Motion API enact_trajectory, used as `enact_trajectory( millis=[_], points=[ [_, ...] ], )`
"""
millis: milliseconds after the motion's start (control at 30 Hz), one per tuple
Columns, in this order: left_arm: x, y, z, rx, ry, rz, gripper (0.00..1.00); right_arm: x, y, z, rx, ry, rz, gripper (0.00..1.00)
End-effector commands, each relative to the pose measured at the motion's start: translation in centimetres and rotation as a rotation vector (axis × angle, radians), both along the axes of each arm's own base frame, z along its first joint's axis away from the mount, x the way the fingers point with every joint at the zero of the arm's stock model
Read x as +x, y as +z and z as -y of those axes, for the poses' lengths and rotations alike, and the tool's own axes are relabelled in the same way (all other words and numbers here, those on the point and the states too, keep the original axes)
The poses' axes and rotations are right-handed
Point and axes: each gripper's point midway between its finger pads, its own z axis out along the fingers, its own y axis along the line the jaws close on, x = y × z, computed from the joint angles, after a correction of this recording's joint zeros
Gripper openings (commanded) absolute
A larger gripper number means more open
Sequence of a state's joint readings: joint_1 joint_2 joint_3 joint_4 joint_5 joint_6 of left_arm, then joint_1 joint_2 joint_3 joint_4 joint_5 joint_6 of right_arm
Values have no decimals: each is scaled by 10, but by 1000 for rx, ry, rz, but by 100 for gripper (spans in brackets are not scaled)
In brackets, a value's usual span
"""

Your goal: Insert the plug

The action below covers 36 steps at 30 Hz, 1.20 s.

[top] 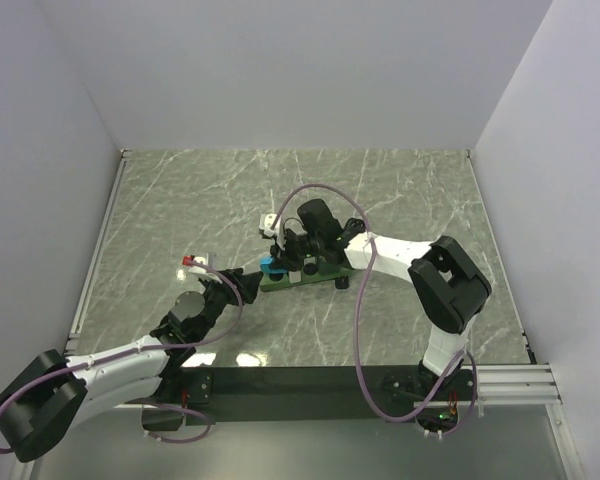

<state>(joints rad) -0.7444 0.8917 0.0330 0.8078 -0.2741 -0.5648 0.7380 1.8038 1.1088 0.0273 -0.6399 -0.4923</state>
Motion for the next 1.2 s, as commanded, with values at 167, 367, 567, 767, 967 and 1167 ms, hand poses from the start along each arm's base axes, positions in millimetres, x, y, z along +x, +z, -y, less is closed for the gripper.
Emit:
enact_trajectory(
  millis=[167, 367, 567, 767, 967, 1167],
  points=[
    [14, 0, -4, 7, 70, -10, 68, -57, -85, 49, -289, -126, -280, 0],
    [25, -2, -5, 13, 122, -35, 66, -62, -89, 49, -289, -136, -284, 0],
    [29, 12, -2, -56, 134, -9, 66, -64, -93, 49, -295, -136, -289, 0],
    [39, 9, 5, -49, 144, -33, 66, -67, -95, 48, -296, -132, -289, 0],
    [45, 1, 9, -43, 156, -51, 66, -68, -93, 48, -292, -131, -284, 0],
    [48, -11, 15, -30, 144, -74, 65, -70, -94, 47, -290, -131, -284, 0]
  ],
)
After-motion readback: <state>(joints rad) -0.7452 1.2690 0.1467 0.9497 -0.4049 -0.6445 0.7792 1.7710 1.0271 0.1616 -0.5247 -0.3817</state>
